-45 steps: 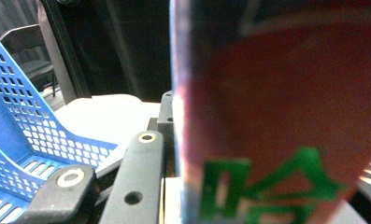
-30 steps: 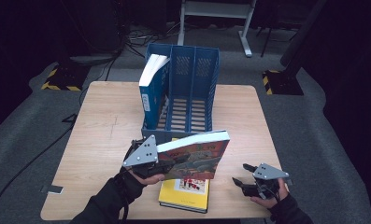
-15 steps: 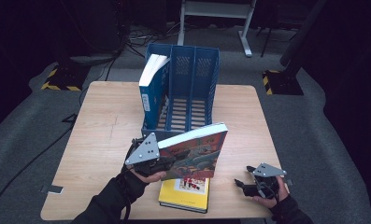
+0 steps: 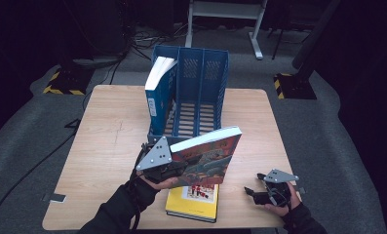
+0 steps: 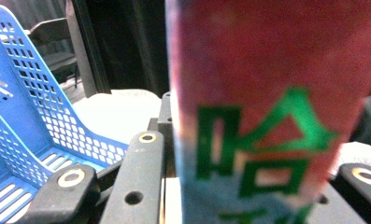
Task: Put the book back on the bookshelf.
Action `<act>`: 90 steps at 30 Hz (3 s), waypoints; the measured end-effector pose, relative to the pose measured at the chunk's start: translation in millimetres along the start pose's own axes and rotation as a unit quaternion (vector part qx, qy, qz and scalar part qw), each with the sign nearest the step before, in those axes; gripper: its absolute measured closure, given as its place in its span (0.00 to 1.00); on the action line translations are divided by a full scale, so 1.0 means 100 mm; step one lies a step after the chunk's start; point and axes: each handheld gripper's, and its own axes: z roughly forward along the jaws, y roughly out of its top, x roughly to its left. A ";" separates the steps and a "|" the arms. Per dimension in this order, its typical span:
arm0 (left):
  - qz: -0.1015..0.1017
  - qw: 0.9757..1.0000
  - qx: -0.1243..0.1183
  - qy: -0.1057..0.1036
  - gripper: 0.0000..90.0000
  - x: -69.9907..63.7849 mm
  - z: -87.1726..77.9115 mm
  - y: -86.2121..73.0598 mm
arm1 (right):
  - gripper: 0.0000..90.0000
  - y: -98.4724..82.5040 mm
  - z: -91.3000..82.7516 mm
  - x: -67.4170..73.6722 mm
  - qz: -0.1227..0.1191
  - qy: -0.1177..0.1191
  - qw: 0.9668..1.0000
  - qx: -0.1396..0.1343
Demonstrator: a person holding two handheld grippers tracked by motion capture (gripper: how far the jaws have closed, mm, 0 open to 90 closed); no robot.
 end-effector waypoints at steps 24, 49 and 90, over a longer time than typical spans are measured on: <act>-0.023 0.990 -0.041 0.133 0.82 0.27 -0.51 0.28 | 0.26 0.00 0.00 0.00 0.001 -0.001 1.000 0.001; -0.079 0.967 -0.028 0.240 0.82 0.81 -0.15 0.45 | 0.24 0.00 0.00 0.01 0.001 0.001 1.000 0.002; -0.137 0.923 -0.003 0.361 0.82 1.49 0.90 0.41 | 0.24 0.00 0.00 0.03 -0.004 0.004 1.000 0.002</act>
